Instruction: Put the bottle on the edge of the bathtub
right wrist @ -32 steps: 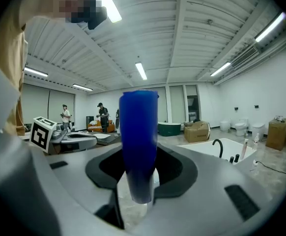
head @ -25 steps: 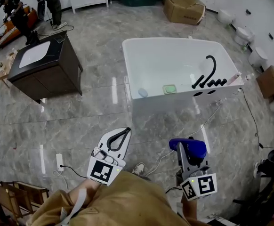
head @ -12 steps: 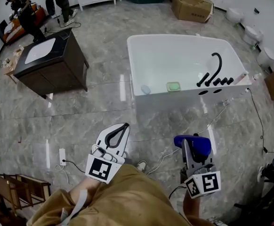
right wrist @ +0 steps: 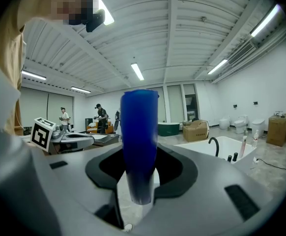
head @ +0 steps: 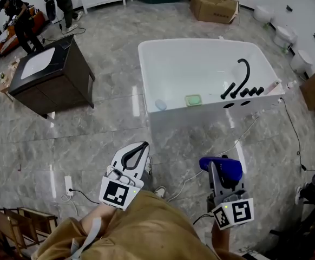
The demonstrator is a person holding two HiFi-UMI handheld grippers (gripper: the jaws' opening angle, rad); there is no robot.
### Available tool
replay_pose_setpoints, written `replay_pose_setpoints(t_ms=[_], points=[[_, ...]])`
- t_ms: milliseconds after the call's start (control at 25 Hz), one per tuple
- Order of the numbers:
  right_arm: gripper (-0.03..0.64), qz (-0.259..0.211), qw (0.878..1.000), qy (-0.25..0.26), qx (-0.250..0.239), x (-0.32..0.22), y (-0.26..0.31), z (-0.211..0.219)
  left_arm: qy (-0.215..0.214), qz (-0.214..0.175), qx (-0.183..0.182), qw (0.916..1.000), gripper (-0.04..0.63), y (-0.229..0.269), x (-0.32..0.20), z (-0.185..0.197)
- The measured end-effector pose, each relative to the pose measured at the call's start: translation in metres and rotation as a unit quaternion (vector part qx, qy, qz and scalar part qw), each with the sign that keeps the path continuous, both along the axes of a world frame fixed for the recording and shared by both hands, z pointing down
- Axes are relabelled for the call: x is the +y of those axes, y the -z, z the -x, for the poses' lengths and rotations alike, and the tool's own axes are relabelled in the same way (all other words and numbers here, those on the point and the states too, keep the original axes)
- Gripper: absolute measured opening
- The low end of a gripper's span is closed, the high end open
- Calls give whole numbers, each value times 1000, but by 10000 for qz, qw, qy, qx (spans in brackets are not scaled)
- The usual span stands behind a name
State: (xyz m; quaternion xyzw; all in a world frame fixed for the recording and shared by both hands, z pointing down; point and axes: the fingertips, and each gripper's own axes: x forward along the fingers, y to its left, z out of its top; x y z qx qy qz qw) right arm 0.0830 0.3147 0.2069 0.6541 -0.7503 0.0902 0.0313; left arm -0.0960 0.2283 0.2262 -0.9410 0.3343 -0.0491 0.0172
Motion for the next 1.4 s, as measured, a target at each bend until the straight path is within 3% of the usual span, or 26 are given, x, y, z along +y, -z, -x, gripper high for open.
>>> replay_pose_setpoints(t_ms=[480,1040,1400], points=[[161,291,9993,-206,103,-79,-5,-15,-313,318,103,9990,8,-14,-86,-30],[161,361,9987,-166,329,-221,10,18,-455,564,441,9964,8,-18,-226,-12],[161,555,9972,-388,325,-246,8,21,-863,627,465,9932,8,-22,-266,-31]])
